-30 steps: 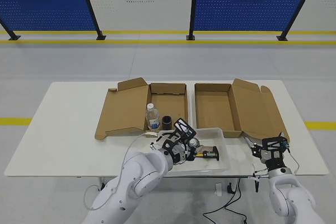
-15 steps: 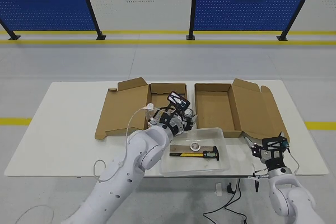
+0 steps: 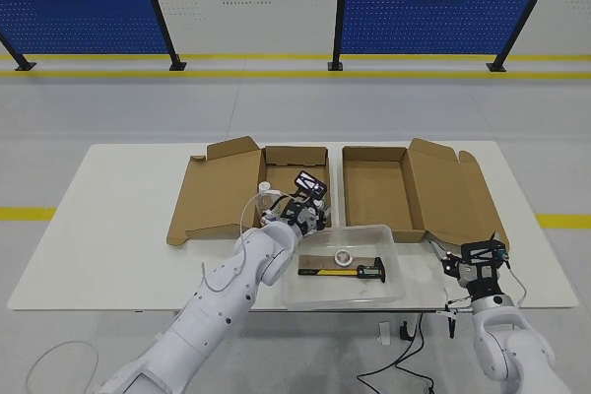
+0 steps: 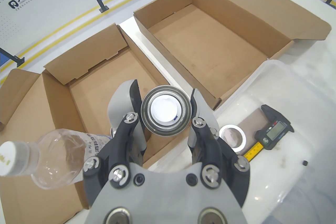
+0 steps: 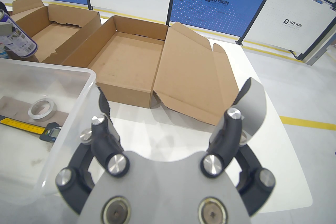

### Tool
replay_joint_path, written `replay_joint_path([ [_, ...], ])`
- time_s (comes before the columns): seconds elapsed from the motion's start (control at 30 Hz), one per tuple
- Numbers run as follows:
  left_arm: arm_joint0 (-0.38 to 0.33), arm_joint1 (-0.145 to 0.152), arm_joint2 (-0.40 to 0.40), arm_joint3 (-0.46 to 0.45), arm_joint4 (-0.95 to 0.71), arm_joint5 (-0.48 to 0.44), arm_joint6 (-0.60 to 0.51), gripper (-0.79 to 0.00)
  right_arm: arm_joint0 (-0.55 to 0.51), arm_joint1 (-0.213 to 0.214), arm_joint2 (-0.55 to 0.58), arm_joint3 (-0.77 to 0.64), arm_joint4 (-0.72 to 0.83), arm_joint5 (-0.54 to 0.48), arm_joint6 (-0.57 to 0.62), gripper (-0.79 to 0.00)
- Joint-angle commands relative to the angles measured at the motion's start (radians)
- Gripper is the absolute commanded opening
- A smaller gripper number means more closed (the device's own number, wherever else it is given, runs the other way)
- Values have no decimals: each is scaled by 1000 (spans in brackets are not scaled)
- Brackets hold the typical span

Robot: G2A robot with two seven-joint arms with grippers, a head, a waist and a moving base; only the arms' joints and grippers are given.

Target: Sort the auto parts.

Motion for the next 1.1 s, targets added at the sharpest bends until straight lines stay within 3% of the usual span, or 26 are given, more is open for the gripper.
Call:
replay_joint_path([
  [0.0,-7,-3,3,20,2,3,-1,-785,0,0,0,0,0,0,0,0],
  [0.2,-37,-18,11,80,-2,23,-17,-785,0,0,0,0,0,0,0,0],
  [0.3,-49,-25,12,98,-18,26,-33,-742,0,0,0,0,0,0,0,0],
  [0.6,-70,-40,27,149,-9,13,-58,-505,0,0,0,0,0,0,0,0],
  [0.67,-71,-43,26,154,-10,12,-60,-422,0,0,0,0,0,0,0,0],
  [0.73,-72,-45,24,157,-9,11,-60,-37,0,0,0,0,0,0,0,0],
  [0.77,-72,-45,24,157,-8,11,-60,0,0,0,0,0,0,0,0,0],
  [0.93,-60,-45,4,131,-13,12,-52,0,0,0,0,0,0,0,0,0],
  [1.07,-29,-35,-35,57,-24,3,-42,0,0,0,0,0,0,0,0,0],
])
